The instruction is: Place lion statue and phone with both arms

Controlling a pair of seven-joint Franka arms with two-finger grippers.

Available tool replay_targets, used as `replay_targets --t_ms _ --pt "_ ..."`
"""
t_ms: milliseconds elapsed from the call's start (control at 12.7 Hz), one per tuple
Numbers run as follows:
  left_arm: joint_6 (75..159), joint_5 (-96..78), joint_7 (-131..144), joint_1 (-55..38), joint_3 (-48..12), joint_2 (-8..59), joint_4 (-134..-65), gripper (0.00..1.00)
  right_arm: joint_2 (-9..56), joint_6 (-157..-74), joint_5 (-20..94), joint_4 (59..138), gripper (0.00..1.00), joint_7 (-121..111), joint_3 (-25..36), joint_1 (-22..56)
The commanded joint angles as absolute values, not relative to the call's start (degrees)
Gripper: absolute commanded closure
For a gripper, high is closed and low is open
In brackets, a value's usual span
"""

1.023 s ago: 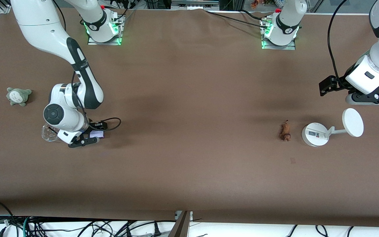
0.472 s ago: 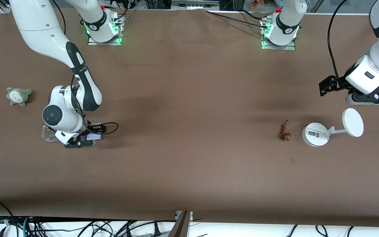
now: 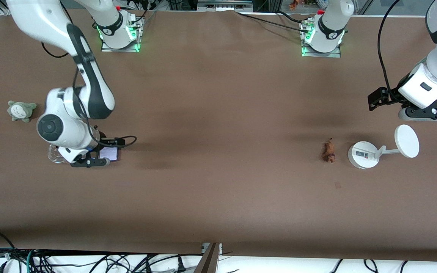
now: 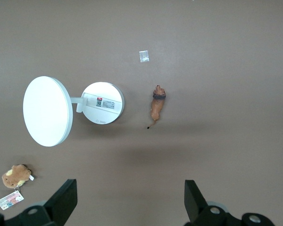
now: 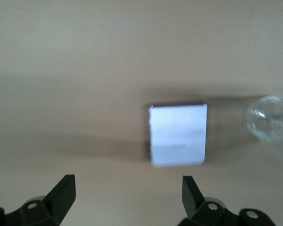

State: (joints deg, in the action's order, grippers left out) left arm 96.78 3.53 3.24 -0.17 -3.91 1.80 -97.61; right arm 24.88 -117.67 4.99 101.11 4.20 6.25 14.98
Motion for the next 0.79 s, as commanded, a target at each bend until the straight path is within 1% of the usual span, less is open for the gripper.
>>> replay_targets --t_ms 0,157,394,551,708 --pt "97.1 2.5 3.7 -0.4 -4.5 1.0 -97.9 0.0 18.0 -103.8 5.9 97.1 0.0 6.8 6.1 15.1" --pt "97.1 2.5 3.6 -0.4 -4.6 1.0 -97.9 0.0 13.9 -91.4 5.9 91.9 0.0 9.0 6.2 15.1" --pt "97.1 2.4 3.4 -0.3 -4.6 1.0 -97.9 0.0 8.9 -78.2 5.4 85.1 0.0 10.5 6.6 15.0" --pt "97.1 2.2 3.8 -0.3 -4.6 1.0 -97.9 0.0 8.5 -73.8 4.8 82.2 0.0 10.0 6.6 15.0" --pt "97.1 2.1 3.6 0.4 -4.5 1.0 -97.9 0.0 8.4 -72.5 4.7 81.7 0.0 9.7 6.5 15.0"
